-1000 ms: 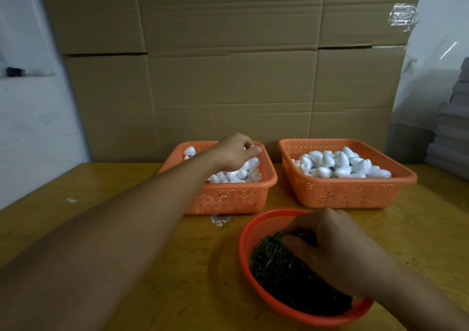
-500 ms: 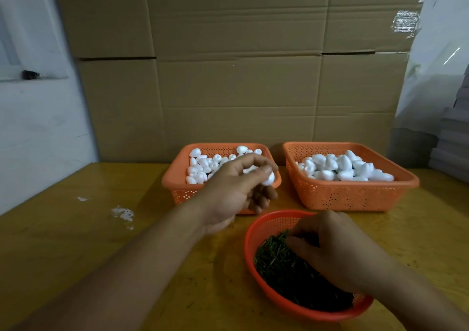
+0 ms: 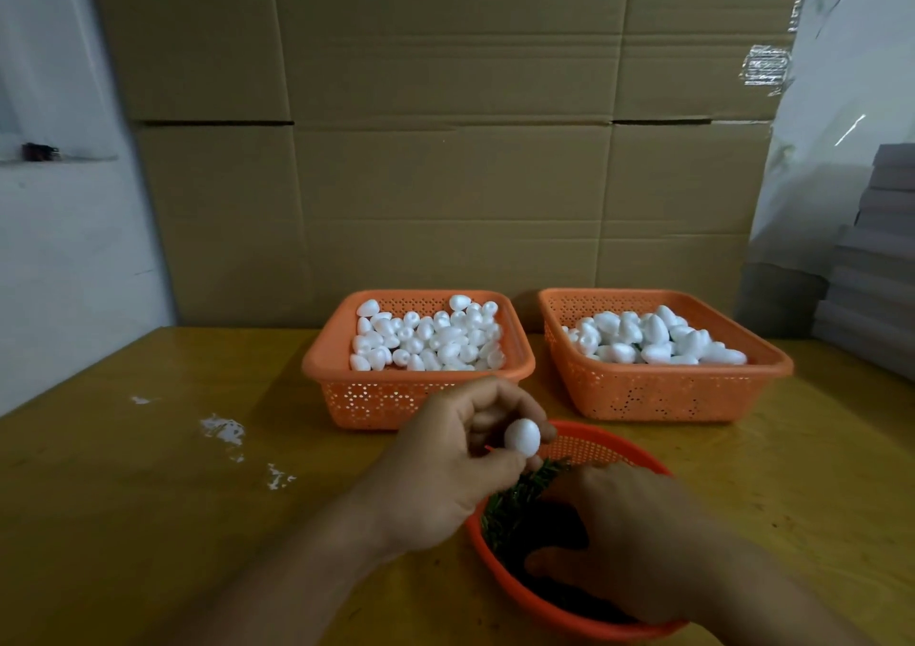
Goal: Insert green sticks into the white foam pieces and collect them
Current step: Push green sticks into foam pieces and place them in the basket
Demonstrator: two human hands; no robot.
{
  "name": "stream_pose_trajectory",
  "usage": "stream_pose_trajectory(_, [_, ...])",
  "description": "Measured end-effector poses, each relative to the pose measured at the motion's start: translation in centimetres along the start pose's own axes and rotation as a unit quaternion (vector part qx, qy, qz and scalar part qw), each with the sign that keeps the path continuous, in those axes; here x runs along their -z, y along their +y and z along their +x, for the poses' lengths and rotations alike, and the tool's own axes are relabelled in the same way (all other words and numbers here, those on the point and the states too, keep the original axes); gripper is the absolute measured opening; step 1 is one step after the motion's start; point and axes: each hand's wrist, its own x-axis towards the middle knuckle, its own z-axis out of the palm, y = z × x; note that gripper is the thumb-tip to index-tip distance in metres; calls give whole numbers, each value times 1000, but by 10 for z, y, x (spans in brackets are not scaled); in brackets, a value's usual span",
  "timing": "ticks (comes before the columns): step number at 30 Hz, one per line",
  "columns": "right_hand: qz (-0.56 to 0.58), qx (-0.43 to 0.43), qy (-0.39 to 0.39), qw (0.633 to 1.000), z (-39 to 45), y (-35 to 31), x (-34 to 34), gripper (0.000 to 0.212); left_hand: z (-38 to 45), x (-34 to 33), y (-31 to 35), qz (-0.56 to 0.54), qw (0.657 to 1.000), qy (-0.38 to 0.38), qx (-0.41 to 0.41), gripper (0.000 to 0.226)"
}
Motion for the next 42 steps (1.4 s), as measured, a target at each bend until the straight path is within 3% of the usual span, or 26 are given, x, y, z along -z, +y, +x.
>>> stream_pose_trajectory(3, [-5, 14, -1, 1000, 1, -2, 1, 48, -1, -5, -4, 66, 997, 6, -34, 18])
stream_pose_trajectory(7, [13, 15, -25, 999, 2, -3, 6, 40, 1, -8, -7, 166, 977, 100, -86, 21])
stream_pose_trajectory(10, [18, 15, -31, 999, 3, -2, 6, 35, 1, -8, -6, 166, 975, 112, -98, 25])
stream_pose_trajectory(15, [15, 1, -30, 999, 4, -7, 3, 18, 1, -12, -2, -18, 994, 99, -45, 24])
stream_pose_trajectory(20, [46, 1, -12, 999, 3, -7, 4, 12, 1, -12, 3, -259, 961, 82, 56, 24])
stream_pose_trajectory(29, [158, -1, 154, 975, 6, 5, 3, 8, 1, -5, 8, -347, 929, 66, 112, 28])
stream_pose_trajectory(35, [299, 37, 227, 926, 4, 7, 6, 12, 1, -6, 7, -335, 927, 86, 144, 19])
stream_pose_trajectory(37, [412, 30, 234, 880, 3, 4, 11, 18, 1, -5, 7, -336, 925, 90, 153, 20])
stream_pose_trajectory(40, [580, 41, 237, 778, 0, 0, 17, 26, 0, -5, 8, -325, 927, 91, 162, 20])
stream_pose_trajectory(42, [614, 51, 228, 754, -2, -3, 18, 24, 0, -6, 8, -313, 932, 87, 161, 22])
